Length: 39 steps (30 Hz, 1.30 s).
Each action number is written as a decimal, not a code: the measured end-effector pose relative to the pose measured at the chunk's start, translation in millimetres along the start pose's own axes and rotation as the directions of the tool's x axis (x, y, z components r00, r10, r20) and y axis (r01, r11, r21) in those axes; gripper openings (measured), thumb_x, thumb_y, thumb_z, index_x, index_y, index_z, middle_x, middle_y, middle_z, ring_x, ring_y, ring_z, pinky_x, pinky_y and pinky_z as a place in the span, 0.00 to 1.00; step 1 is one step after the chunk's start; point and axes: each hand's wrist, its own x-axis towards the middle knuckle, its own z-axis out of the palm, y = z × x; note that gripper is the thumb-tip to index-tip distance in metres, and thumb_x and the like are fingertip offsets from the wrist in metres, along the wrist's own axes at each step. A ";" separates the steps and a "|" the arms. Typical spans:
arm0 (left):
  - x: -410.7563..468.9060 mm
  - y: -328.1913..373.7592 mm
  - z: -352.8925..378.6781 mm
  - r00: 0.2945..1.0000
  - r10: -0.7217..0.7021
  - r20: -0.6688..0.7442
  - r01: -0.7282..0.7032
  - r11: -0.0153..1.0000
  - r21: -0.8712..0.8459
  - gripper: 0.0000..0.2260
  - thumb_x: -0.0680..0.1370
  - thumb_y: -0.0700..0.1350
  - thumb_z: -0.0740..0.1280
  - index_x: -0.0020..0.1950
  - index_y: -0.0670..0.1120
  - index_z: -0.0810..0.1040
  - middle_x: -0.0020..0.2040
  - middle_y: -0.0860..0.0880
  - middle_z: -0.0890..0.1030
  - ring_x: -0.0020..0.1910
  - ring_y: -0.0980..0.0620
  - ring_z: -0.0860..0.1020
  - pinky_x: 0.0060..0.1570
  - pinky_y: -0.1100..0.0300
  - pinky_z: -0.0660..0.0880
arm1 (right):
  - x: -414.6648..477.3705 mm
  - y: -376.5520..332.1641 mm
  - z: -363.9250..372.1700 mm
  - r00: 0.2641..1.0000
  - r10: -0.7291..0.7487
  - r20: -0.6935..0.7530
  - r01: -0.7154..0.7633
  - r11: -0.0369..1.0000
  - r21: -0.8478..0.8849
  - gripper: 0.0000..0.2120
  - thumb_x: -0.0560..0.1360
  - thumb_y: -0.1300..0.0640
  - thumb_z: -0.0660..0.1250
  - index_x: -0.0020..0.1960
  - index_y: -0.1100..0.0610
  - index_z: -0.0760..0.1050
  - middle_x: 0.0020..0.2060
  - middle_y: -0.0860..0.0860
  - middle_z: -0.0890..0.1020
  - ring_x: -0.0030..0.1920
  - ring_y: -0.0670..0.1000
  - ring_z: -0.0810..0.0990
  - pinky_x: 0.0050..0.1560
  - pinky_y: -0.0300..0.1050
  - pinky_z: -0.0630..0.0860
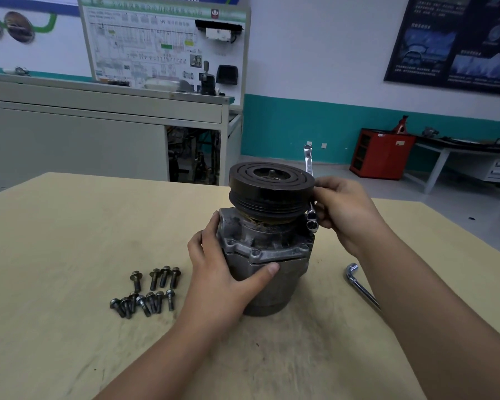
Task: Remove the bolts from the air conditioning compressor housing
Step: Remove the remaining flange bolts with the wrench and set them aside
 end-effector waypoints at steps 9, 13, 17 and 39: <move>-0.5 0.1 -0.7 1.000 0.019 -0.001 -0.019 1.000 -0.018 0.53 0.55 0.71 0.65 0.75 0.60 0.48 0.66 0.61 0.54 0.51 0.87 0.55 0.53 0.82 0.55 | -28.7 -14.6 -17.0 0.974 -0.114 -0.198 0.159 0.960 0.232 0.11 0.74 0.72 0.60 0.44 0.56 0.66 0.32 0.57 0.75 0.22 0.47 0.73 0.21 0.37 0.69; -0.9 0.1 -1.5 1.000 0.002 0.004 -0.002 1.000 -0.001 0.53 0.55 0.72 0.65 0.76 0.61 0.46 0.67 0.60 0.54 0.53 0.74 0.59 0.60 0.70 0.58 | -50.4 -9.0 -20.2 0.952 -0.252 -0.172 0.279 0.947 0.160 0.05 0.76 0.69 0.63 0.47 0.62 0.68 0.35 0.55 0.77 0.30 0.51 0.82 0.32 0.39 0.78; -0.8 -0.8 -1.9 1.000 -0.006 0.005 0.006 1.000 0.007 0.54 0.54 0.72 0.65 0.76 0.61 0.46 0.67 0.61 0.54 0.54 0.74 0.58 0.61 0.68 0.59 | -64.6 2.5 -19.5 0.896 -0.392 -0.209 0.395 0.918 -0.026 0.06 0.74 0.68 0.67 0.42 0.60 0.71 0.32 0.48 0.81 0.35 0.50 0.84 0.36 0.39 0.80; -1.1 -1.5 -0.7 1.000 0.011 0.003 -0.011 1.000 0.023 0.50 0.61 0.63 0.71 0.76 0.59 0.46 0.69 0.58 0.54 0.56 0.72 0.57 0.62 0.68 0.57 | -96.2 14.9 -12.6 0.700 -0.705 0.114 0.595 0.486 -0.640 0.06 0.69 0.66 0.74 0.39 0.65 0.76 0.35 0.54 0.76 0.35 0.47 0.72 0.38 0.29 0.68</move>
